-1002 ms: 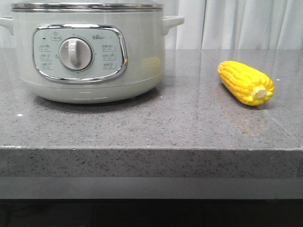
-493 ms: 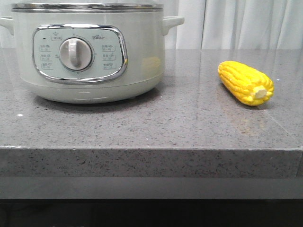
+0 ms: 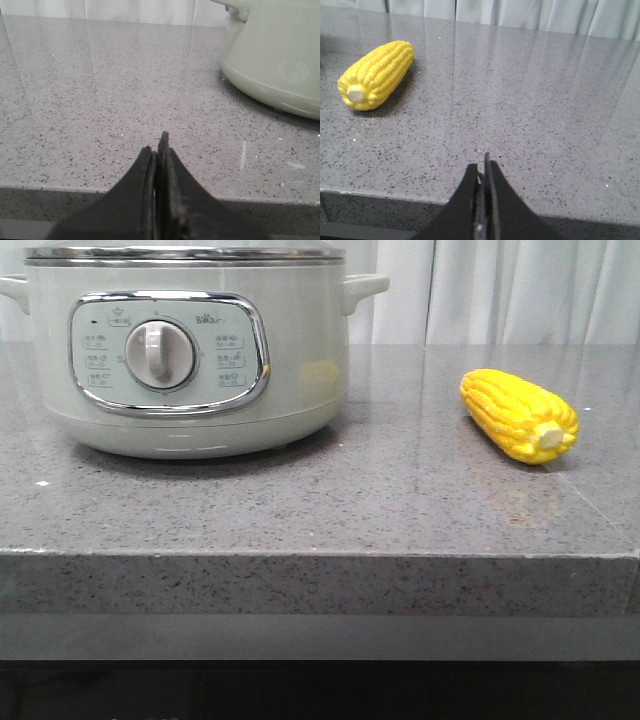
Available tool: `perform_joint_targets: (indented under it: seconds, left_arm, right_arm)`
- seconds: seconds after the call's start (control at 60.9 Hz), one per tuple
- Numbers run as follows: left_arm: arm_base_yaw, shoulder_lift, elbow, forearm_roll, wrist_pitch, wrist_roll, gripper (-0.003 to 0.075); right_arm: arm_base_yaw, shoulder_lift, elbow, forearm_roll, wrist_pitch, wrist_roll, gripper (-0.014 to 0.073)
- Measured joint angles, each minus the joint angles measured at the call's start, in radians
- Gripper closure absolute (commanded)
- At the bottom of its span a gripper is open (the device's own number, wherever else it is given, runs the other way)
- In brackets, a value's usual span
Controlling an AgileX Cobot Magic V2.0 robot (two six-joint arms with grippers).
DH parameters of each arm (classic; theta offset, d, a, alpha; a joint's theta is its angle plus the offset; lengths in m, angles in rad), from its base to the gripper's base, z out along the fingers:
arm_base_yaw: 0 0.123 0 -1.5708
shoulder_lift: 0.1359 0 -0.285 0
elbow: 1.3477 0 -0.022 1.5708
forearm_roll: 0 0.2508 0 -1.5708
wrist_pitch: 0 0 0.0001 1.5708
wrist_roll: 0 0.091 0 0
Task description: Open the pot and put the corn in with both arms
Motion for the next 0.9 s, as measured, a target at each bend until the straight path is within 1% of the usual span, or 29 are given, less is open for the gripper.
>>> perform_joint_targets:
  seconds: [0.509, 0.591, 0.723, 0.788, 0.903]
  left_arm:
    - [0.000, 0.000, 0.000, -0.002, -0.002, 0.000, 0.0738]
    - [0.000, 0.000, 0.000, -0.022, -0.025, -0.002, 0.0738]
    - [0.000, 0.000, -0.002, -0.039, -0.099, -0.002, 0.0738]
    - [0.000, 0.000, -0.024, -0.041, -0.094, -0.002, 0.0739]
    - [0.000, 0.009, -0.118, -0.033, -0.032, -0.002, 0.0739]
  right_arm:
    - [0.000, 0.000, 0.000, 0.000, 0.000, 0.000, 0.0662]
    - [0.000, 0.000, 0.000, 0.000, 0.000, 0.000, 0.0662]
    - [0.000, 0.000, 0.000, 0.000, -0.023, 0.000, 0.0662]
    - [0.000, 0.000, -0.007, 0.000, -0.019, 0.000, 0.0662]
    - [0.000, 0.000, -0.091, 0.000, 0.035, 0.000, 0.0662]
